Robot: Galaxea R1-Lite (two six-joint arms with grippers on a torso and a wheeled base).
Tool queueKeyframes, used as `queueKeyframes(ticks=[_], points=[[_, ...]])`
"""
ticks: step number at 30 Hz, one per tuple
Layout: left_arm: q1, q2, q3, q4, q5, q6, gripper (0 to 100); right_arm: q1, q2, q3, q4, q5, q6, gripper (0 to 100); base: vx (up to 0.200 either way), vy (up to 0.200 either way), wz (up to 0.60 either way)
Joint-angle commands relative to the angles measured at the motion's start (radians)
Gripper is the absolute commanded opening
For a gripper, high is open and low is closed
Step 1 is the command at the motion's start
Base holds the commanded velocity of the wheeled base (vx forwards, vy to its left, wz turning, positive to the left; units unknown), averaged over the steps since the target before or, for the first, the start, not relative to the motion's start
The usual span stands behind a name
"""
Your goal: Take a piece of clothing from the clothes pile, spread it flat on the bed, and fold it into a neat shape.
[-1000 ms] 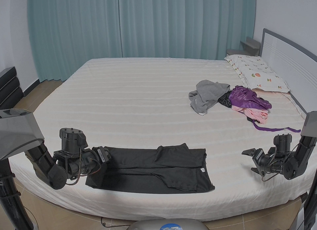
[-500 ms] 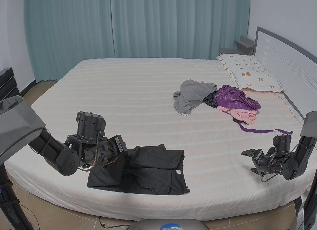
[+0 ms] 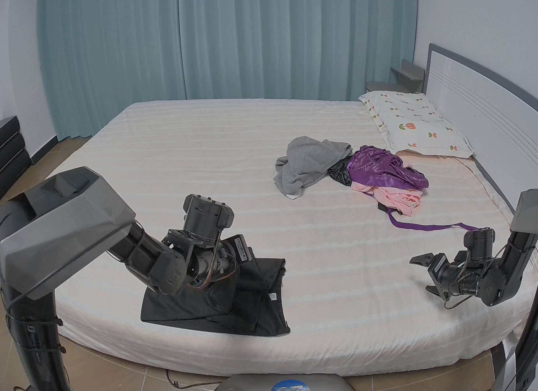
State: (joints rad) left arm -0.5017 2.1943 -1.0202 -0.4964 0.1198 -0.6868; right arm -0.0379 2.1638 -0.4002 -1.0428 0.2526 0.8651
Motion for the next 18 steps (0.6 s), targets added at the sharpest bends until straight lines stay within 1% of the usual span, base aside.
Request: queueKeyframes(ticks=[1, 3, 6, 11, 12, 14, 15, 18], points=[[-0.028, 0.082, -0.041, 0.004, 0.018, -0.017, 100, 0.001, 0.002, 0.001, 0.000, 0.001, 0.000, 100, 0.000, 0.000, 0.00], [-0.044, 0.079, -0.041, 0.002, 0.020, -0.037, 100, 0.001, 0.002, 0.001, 0.000, 0.001, -0.001, 100, 0.000, 0.000, 0.00], [-0.061, 0.073, -0.037, -0.001, 0.021, -0.040, 100, 0.003, 0.004, 0.001, 0.000, 0.001, -0.003, 100, 0.000, 0.000, 0.00], [-0.064, 0.024, -0.018, -0.002, 0.021, -0.051, 100, 0.009, 0.004, 0.004, 0.000, 0.001, -0.003, 100, 0.000, 0.000, 0.00], [-0.063, -0.011, 0.008, -0.008, 0.021, -0.060, 100, 0.009, 0.005, 0.004, 0.000, 0.001, -0.005, 100, 0.000, 0.000, 0.00], [-0.061, -0.022, 0.017, -0.008, 0.021, -0.063, 100, 0.009, 0.005, 0.004, 0.001, 0.001, -0.005, 100, 0.000, 0.000, 0.00], [-0.049, -0.059, 0.061, -0.014, 0.021, -0.074, 100, 0.012, 0.004, 0.006, 0.000, 0.001, -0.005, 100, 0.000, 0.000, 0.00], [-0.012, -0.107, 0.137, -0.050, 0.014, -0.097, 100, 0.024, 0.002, 0.008, 0.001, -0.001, -0.006, 100, 0.000, 0.000, 0.00]])
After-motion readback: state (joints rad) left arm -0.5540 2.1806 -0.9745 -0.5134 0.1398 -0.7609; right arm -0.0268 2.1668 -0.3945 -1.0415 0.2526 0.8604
